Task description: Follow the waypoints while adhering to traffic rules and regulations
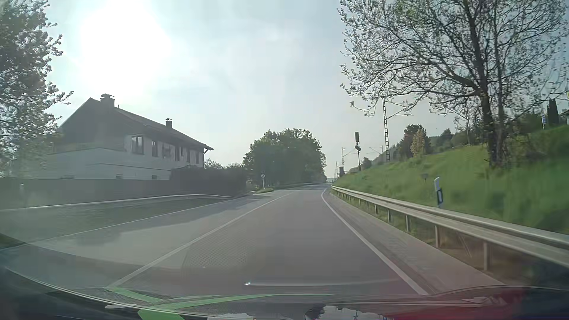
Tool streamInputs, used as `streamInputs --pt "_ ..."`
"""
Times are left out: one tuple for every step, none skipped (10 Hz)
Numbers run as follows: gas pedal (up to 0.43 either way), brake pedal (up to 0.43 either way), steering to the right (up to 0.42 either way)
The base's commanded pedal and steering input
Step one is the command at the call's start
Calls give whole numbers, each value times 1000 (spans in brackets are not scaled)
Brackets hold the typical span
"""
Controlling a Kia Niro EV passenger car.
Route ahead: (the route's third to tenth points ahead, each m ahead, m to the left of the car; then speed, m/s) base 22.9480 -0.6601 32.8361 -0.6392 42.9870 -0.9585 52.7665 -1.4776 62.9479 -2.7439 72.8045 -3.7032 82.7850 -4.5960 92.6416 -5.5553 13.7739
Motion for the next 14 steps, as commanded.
streamInputs --pt "130 0 5" --pt "130 0 5" --pt "130 0 5" --pt "130 0 5" --pt "130 0 5" --pt "130 0 5" --pt "130 0 5" --pt "130 0 5" --pt "130 0 5" --pt "130 0 5" --pt "130 0 5" --pt "130 0 5" --pt "130 0 5" --pt "130 0 5"
